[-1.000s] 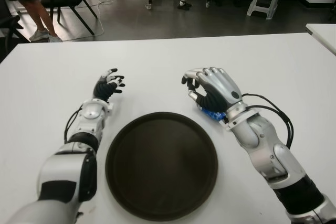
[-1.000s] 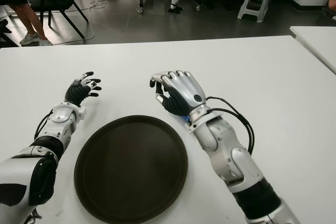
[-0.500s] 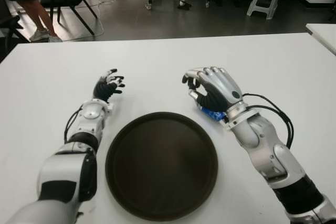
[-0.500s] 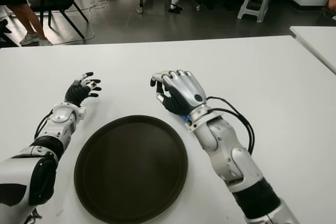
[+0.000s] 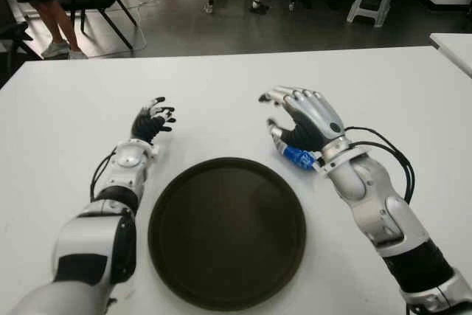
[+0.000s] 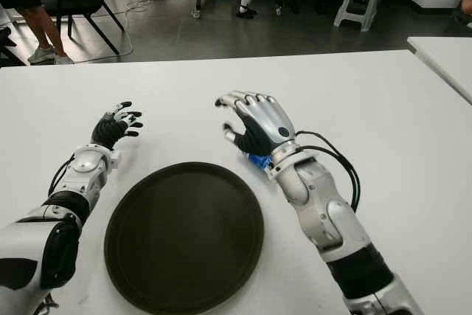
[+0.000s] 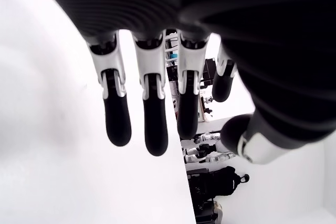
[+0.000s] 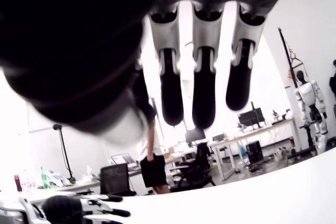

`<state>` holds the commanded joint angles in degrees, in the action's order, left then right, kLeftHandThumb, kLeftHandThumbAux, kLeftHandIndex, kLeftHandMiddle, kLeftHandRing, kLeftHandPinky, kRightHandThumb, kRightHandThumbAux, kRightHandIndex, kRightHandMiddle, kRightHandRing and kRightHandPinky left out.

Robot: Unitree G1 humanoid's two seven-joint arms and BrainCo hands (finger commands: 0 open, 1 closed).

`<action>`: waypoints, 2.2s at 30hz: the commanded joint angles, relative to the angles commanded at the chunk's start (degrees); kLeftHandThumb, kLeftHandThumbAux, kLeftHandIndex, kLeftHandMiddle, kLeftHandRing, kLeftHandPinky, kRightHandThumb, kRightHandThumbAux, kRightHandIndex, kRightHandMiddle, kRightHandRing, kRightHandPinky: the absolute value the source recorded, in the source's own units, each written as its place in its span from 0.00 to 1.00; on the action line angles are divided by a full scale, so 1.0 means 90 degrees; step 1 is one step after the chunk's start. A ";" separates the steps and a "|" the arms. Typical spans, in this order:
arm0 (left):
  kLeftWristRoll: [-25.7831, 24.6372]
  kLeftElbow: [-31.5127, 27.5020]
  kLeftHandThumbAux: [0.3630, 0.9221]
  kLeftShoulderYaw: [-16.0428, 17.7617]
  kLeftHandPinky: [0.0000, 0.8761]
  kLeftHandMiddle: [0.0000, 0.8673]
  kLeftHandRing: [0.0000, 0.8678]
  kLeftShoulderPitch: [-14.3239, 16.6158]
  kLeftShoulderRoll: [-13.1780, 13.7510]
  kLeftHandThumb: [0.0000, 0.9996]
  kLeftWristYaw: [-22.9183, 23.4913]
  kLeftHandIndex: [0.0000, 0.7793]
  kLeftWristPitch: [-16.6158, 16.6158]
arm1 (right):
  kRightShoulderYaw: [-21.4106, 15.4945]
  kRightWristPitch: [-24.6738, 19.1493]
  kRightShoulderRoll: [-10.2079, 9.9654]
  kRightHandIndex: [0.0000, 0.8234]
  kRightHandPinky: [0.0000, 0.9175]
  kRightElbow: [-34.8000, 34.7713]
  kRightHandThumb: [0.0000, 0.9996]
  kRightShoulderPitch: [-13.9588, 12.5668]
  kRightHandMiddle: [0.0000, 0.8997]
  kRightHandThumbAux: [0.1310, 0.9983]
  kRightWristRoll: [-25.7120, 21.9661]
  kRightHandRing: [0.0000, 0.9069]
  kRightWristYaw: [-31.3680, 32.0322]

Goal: Pick up the Oreo

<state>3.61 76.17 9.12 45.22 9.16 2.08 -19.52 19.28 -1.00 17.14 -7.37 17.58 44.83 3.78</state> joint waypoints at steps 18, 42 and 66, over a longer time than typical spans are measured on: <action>0.0031 -0.0001 0.43 -0.0022 0.44 0.33 0.40 -0.0002 0.0005 0.47 -0.0082 0.20 0.0043 | 0.0293 -0.0291 0.0120 0.00 0.00 0.1060 0.05 0.0541 0.00 0.27 0.0274 0.00 0.0399; -0.0064 -0.0011 0.43 0.0091 0.45 0.33 0.40 -0.0017 -0.0004 0.49 0.0046 0.19 0.0002 | 0.0958 -0.1159 0.0042 0.00 0.00 0.1571 0.01 0.0753 0.00 0.13 0.0780 0.00 0.1141; 0.0017 -0.0033 0.44 0.0044 0.44 0.31 0.38 -0.0049 0.0051 0.44 0.0075 0.18 -0.0048 | 0.1670 -0.2169 -0.0061 0.06 0.04 0.2186 0.00 0.1035 0.00 0.10 0.2279 0.01 0.1305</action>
<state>3.76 75.87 9.51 44.78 9.62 2.76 -19.95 34.31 -20.52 16.60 12.30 26.89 65.34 15.52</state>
